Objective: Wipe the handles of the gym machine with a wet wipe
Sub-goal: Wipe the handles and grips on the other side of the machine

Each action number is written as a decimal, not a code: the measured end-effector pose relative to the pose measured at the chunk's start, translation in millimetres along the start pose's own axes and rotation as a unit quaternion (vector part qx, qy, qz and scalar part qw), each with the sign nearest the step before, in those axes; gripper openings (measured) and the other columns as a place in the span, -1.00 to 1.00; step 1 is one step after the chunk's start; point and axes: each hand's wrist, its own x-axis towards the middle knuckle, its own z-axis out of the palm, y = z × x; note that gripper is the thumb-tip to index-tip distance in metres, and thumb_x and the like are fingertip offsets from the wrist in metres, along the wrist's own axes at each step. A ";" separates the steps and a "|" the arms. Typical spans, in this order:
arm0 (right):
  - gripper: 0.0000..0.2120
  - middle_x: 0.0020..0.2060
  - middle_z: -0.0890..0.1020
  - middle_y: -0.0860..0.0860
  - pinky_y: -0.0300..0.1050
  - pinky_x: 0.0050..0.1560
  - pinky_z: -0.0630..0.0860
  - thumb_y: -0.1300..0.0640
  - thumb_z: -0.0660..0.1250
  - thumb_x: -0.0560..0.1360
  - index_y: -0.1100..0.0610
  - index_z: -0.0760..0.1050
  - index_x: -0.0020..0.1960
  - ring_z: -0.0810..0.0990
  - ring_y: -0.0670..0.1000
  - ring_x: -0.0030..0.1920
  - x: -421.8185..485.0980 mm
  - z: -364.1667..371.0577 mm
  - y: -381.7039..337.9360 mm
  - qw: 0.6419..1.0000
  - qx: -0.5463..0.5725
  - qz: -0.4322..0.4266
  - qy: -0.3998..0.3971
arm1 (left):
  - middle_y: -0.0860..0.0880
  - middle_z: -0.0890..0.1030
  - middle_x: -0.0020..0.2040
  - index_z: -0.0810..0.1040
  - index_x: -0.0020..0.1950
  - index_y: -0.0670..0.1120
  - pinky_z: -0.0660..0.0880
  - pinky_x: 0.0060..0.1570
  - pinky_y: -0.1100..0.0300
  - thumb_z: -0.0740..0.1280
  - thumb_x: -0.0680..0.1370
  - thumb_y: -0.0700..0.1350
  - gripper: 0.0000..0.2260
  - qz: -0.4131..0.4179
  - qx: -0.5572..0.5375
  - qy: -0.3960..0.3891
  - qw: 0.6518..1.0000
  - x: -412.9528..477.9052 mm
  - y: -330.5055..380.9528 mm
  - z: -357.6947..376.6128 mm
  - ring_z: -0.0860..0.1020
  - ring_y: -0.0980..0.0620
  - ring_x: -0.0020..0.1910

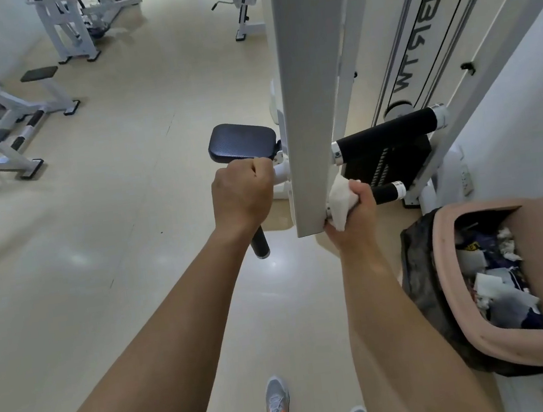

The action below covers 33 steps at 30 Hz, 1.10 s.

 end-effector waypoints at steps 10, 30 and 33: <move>-0.81 0.00 0.55 0.11 0.22 0.16 0.58 0.24 0.36 0.49 0.14 0.43 0.07 0.56 0.11 -0.03 22.2 -15.4 -52.7 0.985 -0.051 -0.024 0.165 | -0.27 0.58 -0.35 0.46 -0.33 -0.34 0.25 -0.38 0.01 0.02 0.45 -0.01 -0.57 0.007 0.007 0.001 1.000 9.9 -9.3 4.0 0.37 -0.07 -0.40; -0.60 0.29 0.57 0.26 0.19 0.16 0.61 0.05 0.35 0.60 0.20 0.46 0.38 0.59 0.26 0.25 -56.1 -167.6 -99.6 0.993 0.100 0.026 0.050 | 0.13 0.45 0.20 0.33 0.47 0.17 0.49 -0.07 0.30 0.40 0.54 0.17 -0.47 0.134 -0.107 -0.264 0.949 -166.8 92.7 144.4 0.50 0.18 -0.01; -0.73 0.14 0.67 0.25 0.08 0.13 0.59 0.11 0.26 0.65 0.26 0.57 0.22 0.65 0.19 0.15 -76.6 -198.6 -114.0 0.992 0.117 0.032 0.036 | 0.05 0.57 0.22 0.48 0.42 0.04 0.50 0.07 0.19 0.40 0.57 0.08 -0.57 0.144 -0.104 -0.287 0.941 -174.2 109.9 179.3 0.54 0.08 0.11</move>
